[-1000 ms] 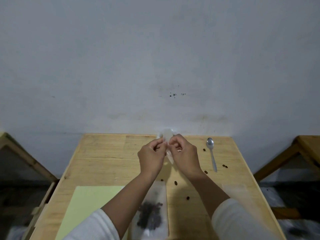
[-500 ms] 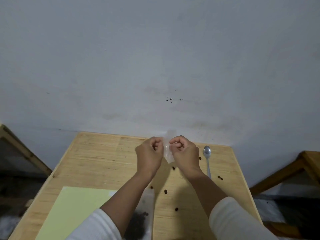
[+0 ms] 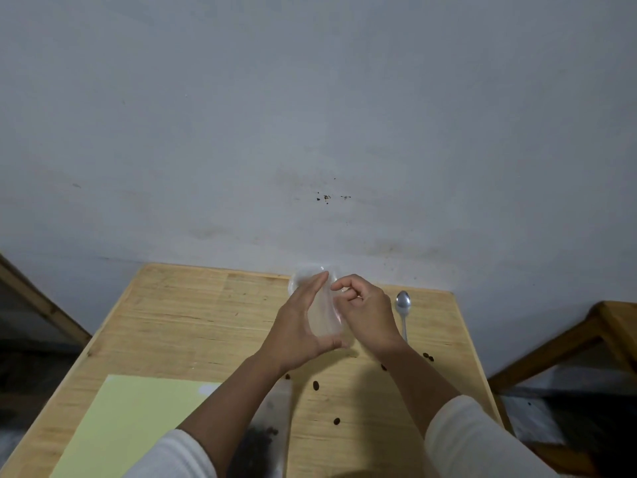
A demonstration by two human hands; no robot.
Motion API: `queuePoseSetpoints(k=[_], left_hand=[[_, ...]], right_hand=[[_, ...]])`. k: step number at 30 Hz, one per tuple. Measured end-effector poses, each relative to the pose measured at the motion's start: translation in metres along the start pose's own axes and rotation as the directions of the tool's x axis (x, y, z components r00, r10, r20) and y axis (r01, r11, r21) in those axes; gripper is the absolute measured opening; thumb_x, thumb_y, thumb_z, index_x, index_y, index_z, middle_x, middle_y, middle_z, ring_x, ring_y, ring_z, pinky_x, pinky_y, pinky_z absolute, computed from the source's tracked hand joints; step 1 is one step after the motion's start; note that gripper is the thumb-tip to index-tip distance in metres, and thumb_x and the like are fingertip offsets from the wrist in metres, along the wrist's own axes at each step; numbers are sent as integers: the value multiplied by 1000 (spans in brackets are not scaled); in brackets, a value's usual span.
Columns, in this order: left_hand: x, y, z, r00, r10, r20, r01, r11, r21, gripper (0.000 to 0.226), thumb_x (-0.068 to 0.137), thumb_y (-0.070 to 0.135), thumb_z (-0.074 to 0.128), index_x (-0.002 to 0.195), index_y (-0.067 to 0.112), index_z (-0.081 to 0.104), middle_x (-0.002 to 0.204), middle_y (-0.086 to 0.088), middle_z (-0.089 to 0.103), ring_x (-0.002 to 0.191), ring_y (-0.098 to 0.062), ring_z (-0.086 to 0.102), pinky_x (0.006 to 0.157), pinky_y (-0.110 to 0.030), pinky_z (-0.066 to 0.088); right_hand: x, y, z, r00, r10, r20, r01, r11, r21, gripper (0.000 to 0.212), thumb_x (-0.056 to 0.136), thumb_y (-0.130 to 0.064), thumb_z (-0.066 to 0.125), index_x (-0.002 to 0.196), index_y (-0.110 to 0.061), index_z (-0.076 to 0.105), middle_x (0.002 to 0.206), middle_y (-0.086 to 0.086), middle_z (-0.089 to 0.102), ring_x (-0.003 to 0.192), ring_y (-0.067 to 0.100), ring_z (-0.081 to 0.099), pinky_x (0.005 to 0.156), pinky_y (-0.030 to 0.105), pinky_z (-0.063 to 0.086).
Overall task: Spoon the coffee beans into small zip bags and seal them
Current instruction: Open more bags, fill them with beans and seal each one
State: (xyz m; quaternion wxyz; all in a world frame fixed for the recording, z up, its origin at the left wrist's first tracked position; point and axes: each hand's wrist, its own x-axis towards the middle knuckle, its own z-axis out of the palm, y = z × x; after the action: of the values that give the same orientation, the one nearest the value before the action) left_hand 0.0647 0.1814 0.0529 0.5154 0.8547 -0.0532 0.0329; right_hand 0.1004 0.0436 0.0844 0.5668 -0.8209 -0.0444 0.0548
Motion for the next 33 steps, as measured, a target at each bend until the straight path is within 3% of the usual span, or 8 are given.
queuePoseSetpoints(k=[3,5,8,12,16,20,23,33], left_hand=[[4,-5,1,996,36,82,-42,996,81,125,57,35,87,148,28,3,146,33,5,134,19,5,102,1,11],[5,-9,0,996,35,76,-43,993,112,125,57,34,85,149,25,0,146,27,10,134,15,9,99,3,13],[5,-13,0,995,96,-32,-89,980,178,108,58,36,77,147,21,16,136,16,30,128,-3,30,99,-6,23],[-1,-16,6,985,127,-117,-111,984,140,87,57,37,74,133,34,32,126,21,38,118,1,37,94,-2,27],[-7,-30,11,975,32,-220,-7,994,112,90,53,31,82,131,20,40,129,8,41,115,5,38,94,0,26],[-16,-35,16,950,-72,-304,102,991,84,95,51,32,87,132,22,39,126,13,39,114,-1,40,96,-8,30],[-21,-37,24,930,-134,-343,163,985,57,99,50,44,81,135,20,38,129,12,38,116,2,38,94,2,24],[-24,-35,46,872,-243,-424,297,953,64,100,55,43,83,138,20,34,135,13,36,124,0,34,105,-23,31]], right_hand=[[-3,-1,1,994,-8,108,10,1000,-17,24,81,-6,57,88,-26,69,68,-3,59,65,10,58,66,19,47],[-2,1,1,989,-23,144,28,999,-32,25,82,-5,57,85,-27,68,68,1,57,64,13,56,66,21,47],[-1,7,4,994,-83,72,95,979,-181,29,82,-1,53,83,-25,69,65,4,56,60,15,51,62,18,43],[-2,17,6,989,-136,56,145,968,-204,27,82,0,53,84,-21,70,72,1,59,68,19,56,68,25,47],[-1,45,-8,1000,11,17,-11,1000,23,20,88,-7,56,86,-23,67,75,0,66,70,22,63,69,40,54],[1,101,-36,956,126,-264,-186,958,-217,19,86,-12,49,90,-7,68,81,6,66,75,22,59,61,25,44],[1,136,-53,917,262,-300,-354,882,-312,20,84,-9,50,95,-4,65,95,13,65,80,17,51,65,23,36],[19,168,-53,918,220,-330,-353,833,-427,10,82,4,55,90,-1,57,88,16,62,85,33,59,64,29,38]])
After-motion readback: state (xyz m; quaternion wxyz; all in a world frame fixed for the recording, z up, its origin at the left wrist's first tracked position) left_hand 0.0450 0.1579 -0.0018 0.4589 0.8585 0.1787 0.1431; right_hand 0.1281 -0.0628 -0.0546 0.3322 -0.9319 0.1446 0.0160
